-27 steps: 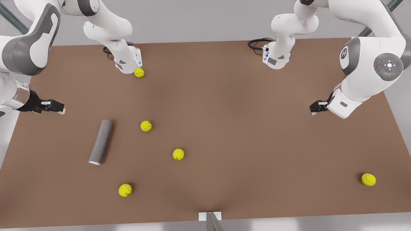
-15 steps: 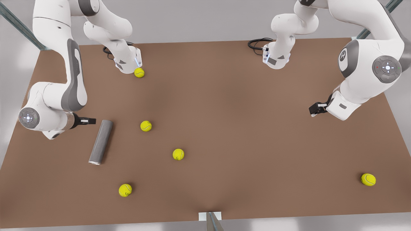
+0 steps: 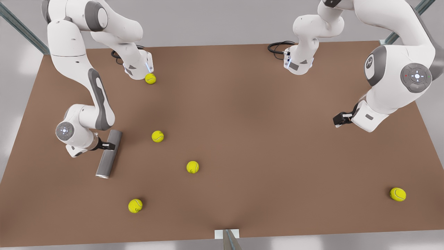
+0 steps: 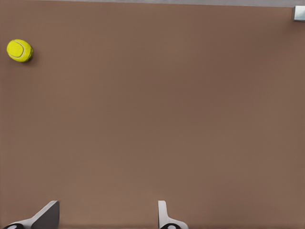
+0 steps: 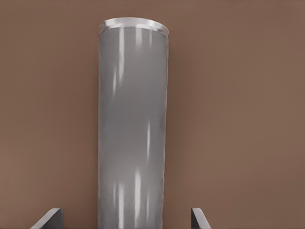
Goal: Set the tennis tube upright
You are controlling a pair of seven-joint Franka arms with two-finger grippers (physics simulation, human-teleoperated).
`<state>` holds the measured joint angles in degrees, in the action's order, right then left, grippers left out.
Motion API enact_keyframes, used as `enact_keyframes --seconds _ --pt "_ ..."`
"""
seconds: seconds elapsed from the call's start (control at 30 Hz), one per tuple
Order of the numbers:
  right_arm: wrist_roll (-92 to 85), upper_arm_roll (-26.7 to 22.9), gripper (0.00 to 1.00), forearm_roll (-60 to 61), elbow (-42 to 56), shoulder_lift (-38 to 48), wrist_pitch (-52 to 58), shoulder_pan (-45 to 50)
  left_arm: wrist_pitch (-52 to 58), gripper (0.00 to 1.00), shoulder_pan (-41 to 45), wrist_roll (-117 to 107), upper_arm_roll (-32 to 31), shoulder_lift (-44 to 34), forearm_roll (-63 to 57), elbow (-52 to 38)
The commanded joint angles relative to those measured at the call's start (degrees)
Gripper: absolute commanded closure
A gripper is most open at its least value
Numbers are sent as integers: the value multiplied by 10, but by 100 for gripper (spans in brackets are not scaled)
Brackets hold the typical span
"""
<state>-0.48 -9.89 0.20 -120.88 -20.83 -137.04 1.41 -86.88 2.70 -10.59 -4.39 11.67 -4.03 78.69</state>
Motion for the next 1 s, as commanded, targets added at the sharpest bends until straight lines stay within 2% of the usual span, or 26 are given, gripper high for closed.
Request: enact_keyframes --seconds 0.0,0.33,0.7,0.8,0.83,0.87,0.93,0.97 --pt "20 0 0 4 1 -14 -53 0 -1 0 -1 -5 0 1 -1 0" --pt "19 0 0 16 11 -77 -54 1 -2 0 0 -5 0 5 -1 0" --pt "19 0 0 19 21 -99 -47 2 -1 0 -1 -6 0 6 0 0" --pt "18 1 12 19 24 -100 -46 2 -1 0 -1 -6 0 6 0 0" --pt "18 1 20 19 24 -100 -45 2 -1 0 0 -6 0 6 0 0" --pt "17 1 20 19 24 -99 -45 2 -1 0 -1 -7 0 6 0 0" --pt "17 1 29 19 26 -98 -39 2 -1 0 -1 -7 0 6 0 0" --pt "17 1 29 19 28 -99 -35 2 -1 0 -1 -7 0 5 0 0"
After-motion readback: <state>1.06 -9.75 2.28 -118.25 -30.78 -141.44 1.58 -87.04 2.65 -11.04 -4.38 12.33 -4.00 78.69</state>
